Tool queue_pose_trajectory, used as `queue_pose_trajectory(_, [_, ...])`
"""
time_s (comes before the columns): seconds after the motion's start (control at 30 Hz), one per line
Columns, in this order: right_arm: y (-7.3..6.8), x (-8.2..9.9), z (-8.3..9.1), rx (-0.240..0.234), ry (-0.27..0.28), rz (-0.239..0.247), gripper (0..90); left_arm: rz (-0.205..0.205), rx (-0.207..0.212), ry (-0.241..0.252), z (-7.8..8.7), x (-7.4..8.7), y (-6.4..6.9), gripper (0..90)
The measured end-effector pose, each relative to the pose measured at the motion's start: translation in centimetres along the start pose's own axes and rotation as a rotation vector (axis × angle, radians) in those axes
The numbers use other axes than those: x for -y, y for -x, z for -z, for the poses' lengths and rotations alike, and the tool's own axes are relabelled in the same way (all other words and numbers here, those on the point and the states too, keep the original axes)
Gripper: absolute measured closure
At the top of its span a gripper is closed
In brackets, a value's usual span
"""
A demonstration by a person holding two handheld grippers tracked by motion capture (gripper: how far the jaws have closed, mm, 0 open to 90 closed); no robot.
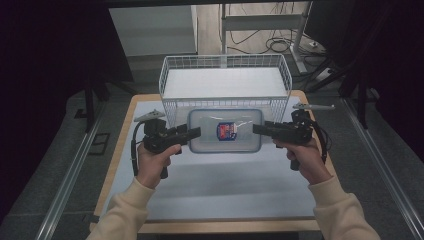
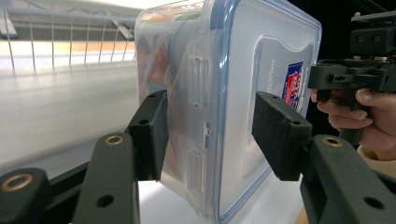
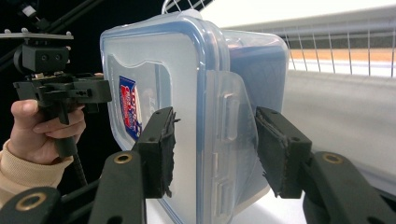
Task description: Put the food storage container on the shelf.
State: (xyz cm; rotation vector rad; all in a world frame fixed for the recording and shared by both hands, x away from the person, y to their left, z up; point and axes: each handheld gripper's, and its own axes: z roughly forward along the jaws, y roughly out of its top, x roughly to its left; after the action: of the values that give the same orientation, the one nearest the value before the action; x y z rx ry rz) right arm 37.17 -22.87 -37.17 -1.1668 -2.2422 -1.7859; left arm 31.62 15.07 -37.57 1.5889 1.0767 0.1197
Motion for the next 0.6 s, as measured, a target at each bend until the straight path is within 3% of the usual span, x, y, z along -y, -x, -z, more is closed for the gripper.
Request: queue_pose_trajectory(0.6, [-0.4,-4.7,0.3,0.014,0.025,0.033,49.4,-0.029,0.025,0.043,-0.2,-4.3,-0.4,47.9])
